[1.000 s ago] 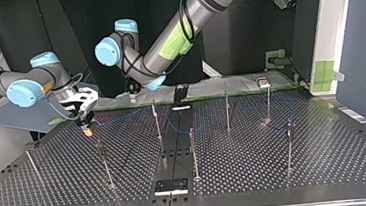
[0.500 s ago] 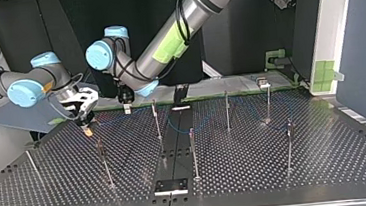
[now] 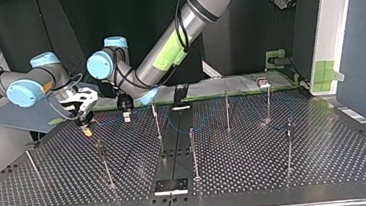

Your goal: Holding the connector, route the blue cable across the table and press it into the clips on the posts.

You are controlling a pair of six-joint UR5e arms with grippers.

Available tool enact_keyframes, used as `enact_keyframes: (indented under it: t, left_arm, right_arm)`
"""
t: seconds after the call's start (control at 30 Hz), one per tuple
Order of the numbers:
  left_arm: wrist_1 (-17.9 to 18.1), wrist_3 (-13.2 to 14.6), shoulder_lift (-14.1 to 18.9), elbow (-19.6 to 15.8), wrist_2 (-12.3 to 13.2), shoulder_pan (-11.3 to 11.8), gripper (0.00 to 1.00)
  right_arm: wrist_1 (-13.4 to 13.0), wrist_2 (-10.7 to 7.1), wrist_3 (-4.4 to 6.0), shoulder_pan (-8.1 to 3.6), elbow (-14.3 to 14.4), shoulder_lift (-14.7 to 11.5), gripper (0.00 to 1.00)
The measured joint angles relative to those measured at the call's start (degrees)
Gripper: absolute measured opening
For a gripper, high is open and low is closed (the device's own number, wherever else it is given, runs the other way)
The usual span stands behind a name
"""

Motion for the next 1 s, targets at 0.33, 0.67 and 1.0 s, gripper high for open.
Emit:
enact_keyframes:
  t: [0.33, 0.67, 1.0]
  left_arm:
    - [-1.26, -0.72, -1.2, 1.87, -0.11, 0.21, 1.0]
    - [-1.29, 0.51, -1.21, 1.12, -0.23, -0.08, 0.15]
    - [-1.38, 0.41, -1.21, 1.24, -0.42, 0.17, 0.0]
  right_arm:
    - [-0.08, -0.15, 0.02, -0.2, 0.0, 0.0, 0.0]
    - [-0.02, -0.26, -0.1, -0.26, 0.0, 0.0, 0.0]
    - [0.0, -0.49, -0.21, -0.25, 0.0, -0.01, 0.0]
